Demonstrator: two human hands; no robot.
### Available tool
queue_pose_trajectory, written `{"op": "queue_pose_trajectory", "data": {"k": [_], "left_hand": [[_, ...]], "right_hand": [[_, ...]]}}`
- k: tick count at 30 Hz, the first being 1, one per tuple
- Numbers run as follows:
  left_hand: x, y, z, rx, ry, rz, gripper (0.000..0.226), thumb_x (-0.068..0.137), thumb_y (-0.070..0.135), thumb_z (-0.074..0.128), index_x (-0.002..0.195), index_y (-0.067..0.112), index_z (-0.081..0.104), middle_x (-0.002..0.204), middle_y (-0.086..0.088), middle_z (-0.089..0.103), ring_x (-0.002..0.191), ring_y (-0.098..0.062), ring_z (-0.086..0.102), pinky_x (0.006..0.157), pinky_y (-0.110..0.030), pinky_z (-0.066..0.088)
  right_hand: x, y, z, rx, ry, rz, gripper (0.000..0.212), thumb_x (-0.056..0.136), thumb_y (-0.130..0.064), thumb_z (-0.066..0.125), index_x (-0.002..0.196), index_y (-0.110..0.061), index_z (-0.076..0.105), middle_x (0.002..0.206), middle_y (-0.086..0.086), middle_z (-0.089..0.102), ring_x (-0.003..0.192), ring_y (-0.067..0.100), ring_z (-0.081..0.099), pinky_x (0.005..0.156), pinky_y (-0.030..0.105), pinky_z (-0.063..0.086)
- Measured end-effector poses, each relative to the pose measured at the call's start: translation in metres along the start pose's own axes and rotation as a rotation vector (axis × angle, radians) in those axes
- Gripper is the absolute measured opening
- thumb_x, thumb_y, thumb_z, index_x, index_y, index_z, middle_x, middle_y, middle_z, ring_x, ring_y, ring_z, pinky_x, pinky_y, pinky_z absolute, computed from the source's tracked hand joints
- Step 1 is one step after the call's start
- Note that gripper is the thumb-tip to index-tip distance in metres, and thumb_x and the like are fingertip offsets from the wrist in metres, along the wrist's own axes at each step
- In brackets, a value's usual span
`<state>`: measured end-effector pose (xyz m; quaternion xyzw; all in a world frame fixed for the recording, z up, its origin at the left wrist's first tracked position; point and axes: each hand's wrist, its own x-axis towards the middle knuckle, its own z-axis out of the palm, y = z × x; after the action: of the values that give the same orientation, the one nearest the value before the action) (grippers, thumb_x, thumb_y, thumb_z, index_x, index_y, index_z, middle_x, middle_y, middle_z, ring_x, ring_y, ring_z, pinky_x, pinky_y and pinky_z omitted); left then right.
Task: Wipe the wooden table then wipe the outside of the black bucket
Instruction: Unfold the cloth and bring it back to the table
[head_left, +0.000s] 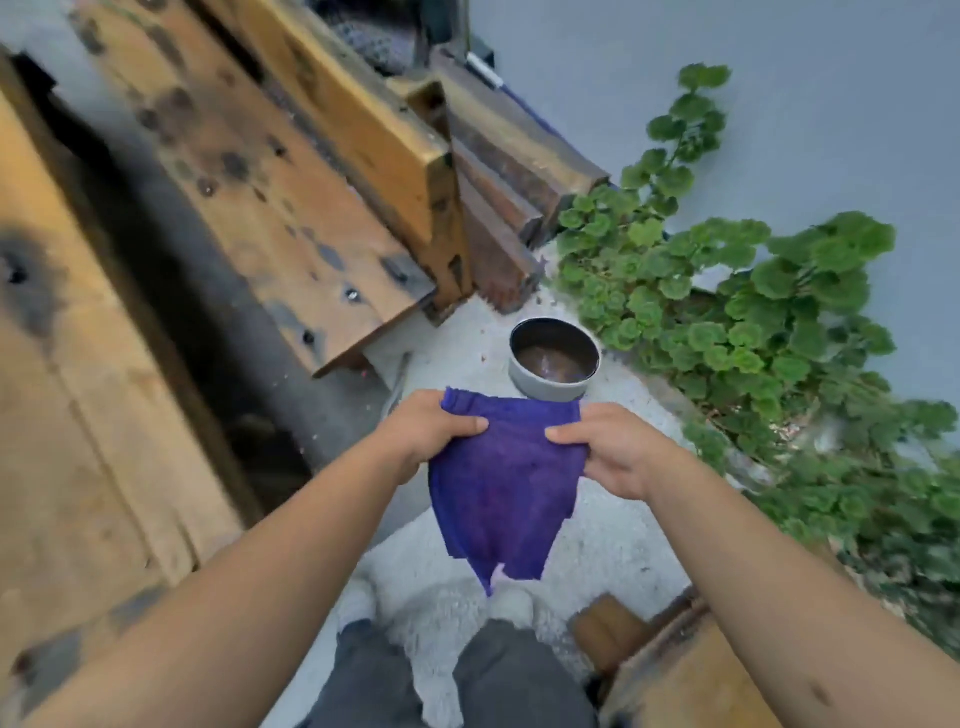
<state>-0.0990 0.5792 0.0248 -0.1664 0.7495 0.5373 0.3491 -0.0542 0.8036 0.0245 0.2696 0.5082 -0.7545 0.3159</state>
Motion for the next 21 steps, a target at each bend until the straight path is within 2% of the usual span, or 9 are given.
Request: {"op": "queue_pose_trajectory", "data": {"k": [2,4,7,9,12,14,16,18,21], "left_hand": [[-0.031,-0.016,-0.024,-0.031,0.114,0.013,0.015,0.081,0.011,0.079,0.078,0.007,0.065,0.082,-0.011,0.073,0.079,-0.029,0.068,0.079,-0.045,0.058],[-0.061,-0.028,-0.046,0.039,0.245,0.047,0.03,0.079,0.022,0.079,0.094,0.003,0.061,0.094,-0.016,0.072,0.087,-0.034,0.069,0.083,-0.051,0.057],[-0.114,-0.049,-0.091,-0.121,0.434,0.079,0.06,0.079,0.019,0.081,0.13,0.021,0.049,0.103,-0.01,0.068,0.084,-0.025,0.069,0.068,-0.036,0.058],[-0.141,-0.056,-0.121,-0.29,0.472,0.206,0.053,0.083,0.005,0.076,0.123,0.028,0.051,0.104,-0.008,0.068,0.08,-0.016,0.068,0.07,-0.031,0.057],[-0.176,-0.067,-0.176,-0.333,0.47,0.374,0.043,0.086,-0.009,0.067,0.105,0.028,0.061,0.099,-0.002,0.068,0.077,-0.003,0.065,0.074,-0.023,0.056],[-0.2,-0.076,-0.214,-0.229,0.521,0.407,0.04,0.086,-0.005,0.07,0.099,0.032,0.065,0.096,0.004,0.067,0.075,0.002,0.061,0.067,-0.011,0.051],[-0.218,-0.088,-0.246,-0.096,0.54,0.407,0.035,0.084,0.002,0.074,0.095,0.033,0.066,0.098,0.007,0.068,0.081,0.002,0.06,0.072,-0.006,0.047],[-0.236,-0.106,-0.282,0.112,0.536,0.403,0.035,0.08,0.004,0.078,0.103,0.028,0.067,0.104,0.008,0.068,0.095,-0.002,0.061,0.082,-0.006,0.042],[-0.256,-0.135,-0.324,0.462,0.576,0.458,0.034,0.076,0.009,0.079,0.109,0.017,0.072,0.1,0.003,0.072,0.095,-0.014,0.062,0.079,-0.014,0.037]], "right_hand": [[-0.01,0.002,0.025,-0.044,0.012,0.03,0.029,0.084,0.008,0.061,0.113,0.011,0.063,0.101,0.02,0.072,0.089,0.027,0.071,0.073,0.034,0.059],[-0.017,0.003,0.056,-0.155,0.006,-0.017,0.033,0.085,0.004,0.063,0.118,0.006,0.061,0.101,0.017,0.073,0.086,0.024,0.071,0.075,0.034,0.059],[-0.029,0.006,0.122,-0.276,-0.057,-0.107,0.052,0.084,0.007,0.065,0.126,-0.02,0.05,0.1,0.006,0.074,0.083,0.018,0.071,0.067,0.033,0.057],[-0.037,0.003,0.161,-0.345,-0.199,-0.139,0.054,0.084,0.011,0.063,0.127,-0.021,0.053,0.103,0.0,0.074,0.085,0.014,0.071,0.064,0.028,0.056],[-0.046,-0.005,0.223,-0.741,-0.234,-0.314,0.049,0.082,0.007,0.067,0.126,-0.014,0.06,0.077,-0.019,0.073,0.065,-0.003,0.065,0.058,0.01,0.047],[-0.049,-0.008,0.266,-1.03,-0.179,-0.477,0.05,0.079,-0.001,0.074,0.123,-0.021,0.062,0.065,-0.028,0.067,0.057,-0.009,0.059,0.056,0.003,0.039],[-0.052,-0.008,0.304,-1.253,-0.129,-0.616,0.049,0.077,-0.01,0.077,0.121,-0.025,0.064,0.075,-0.026,0.066,0.064,-0.008,0.057,0.062,0.004,0.037],[-0.053,0.001,0.344,-1.421,-0.058,-0.764,0.037,0.077,-0.017,0.077,0.111,-0.029,0.068,0.089,-0.017,0.066,0.078,0.002,0.057,0.068,0.012,0.035],[-0.05,0.02,0.394,-1.482,-0.027,-0.866,0.015,0.08,-0.02,0.073,0.084,-0.032,0.067,0.075,-0.006,0.066,0.072,0.016,0.058,0.061,0.025,0.03]]}}
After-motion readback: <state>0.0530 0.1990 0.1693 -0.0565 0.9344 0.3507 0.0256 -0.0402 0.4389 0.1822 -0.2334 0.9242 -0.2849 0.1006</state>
